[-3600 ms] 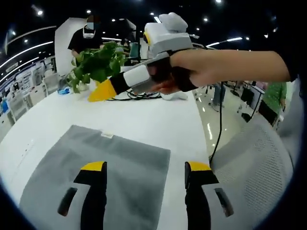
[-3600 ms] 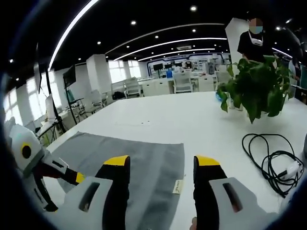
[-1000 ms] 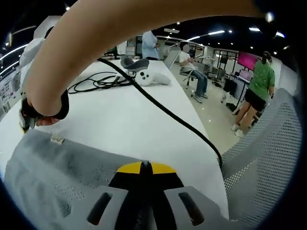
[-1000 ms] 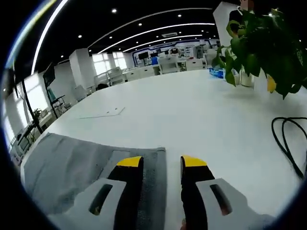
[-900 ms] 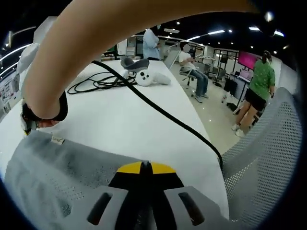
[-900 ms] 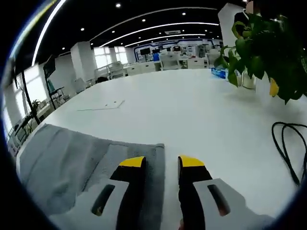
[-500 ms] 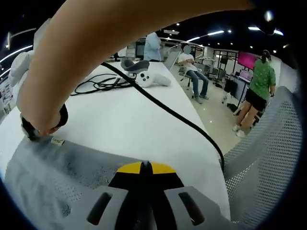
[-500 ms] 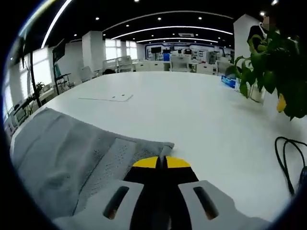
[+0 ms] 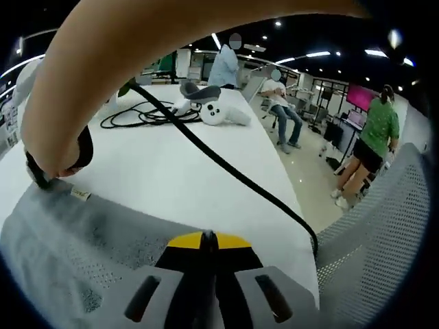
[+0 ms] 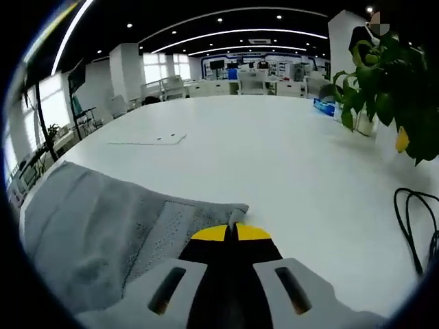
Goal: Fold the towel on the table until its edges align and the towel forms a compact rectangular stack.
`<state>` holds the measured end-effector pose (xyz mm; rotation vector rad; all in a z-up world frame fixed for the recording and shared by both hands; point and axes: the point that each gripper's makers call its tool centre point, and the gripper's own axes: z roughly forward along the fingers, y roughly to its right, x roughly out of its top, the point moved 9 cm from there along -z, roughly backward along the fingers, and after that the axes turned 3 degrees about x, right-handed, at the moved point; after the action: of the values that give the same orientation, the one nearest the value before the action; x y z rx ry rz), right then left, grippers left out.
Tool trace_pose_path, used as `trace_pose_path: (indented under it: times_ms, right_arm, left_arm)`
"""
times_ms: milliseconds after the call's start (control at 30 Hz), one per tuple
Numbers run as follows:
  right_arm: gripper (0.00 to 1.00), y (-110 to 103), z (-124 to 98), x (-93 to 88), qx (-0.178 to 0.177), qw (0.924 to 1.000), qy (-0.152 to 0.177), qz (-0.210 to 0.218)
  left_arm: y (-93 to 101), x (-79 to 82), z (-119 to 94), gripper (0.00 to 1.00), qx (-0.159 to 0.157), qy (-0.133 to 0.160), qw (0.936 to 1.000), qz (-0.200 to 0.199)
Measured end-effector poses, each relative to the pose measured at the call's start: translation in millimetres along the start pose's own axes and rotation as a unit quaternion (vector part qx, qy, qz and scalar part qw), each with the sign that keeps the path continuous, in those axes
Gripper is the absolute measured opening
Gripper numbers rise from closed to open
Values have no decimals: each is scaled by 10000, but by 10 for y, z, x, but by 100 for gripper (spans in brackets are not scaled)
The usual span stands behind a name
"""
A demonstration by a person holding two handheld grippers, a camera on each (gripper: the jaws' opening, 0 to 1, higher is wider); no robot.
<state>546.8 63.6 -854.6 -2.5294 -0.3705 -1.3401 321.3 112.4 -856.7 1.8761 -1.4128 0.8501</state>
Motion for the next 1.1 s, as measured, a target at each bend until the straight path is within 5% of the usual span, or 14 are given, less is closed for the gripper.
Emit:
trace_pose_path:
  times_ms: [467, 567, 867, 1100]
  right_arm:
    - [0, -95, -200, 228, 347, 9963, 309, 717]
    - [0, -128, -278, 298, 434, 9909, 474, 1183]
    - [0, -271, -469, 500, 566, 9869, 722, 1325]
    - [0, -325, -570, 684, 673, 9723, 1091, 1956]
  left_arm:
    - [80, 146, -270, 4, 85, 315, 9995, -37]
    - [105, 162, -400, 4, 103, 505, 9981, -347]
    - [111, 310, -808, 4, 44, 873, 9934, -743]
    - [107, 393, -1137, 4, 77, 1075, 9912, -773]
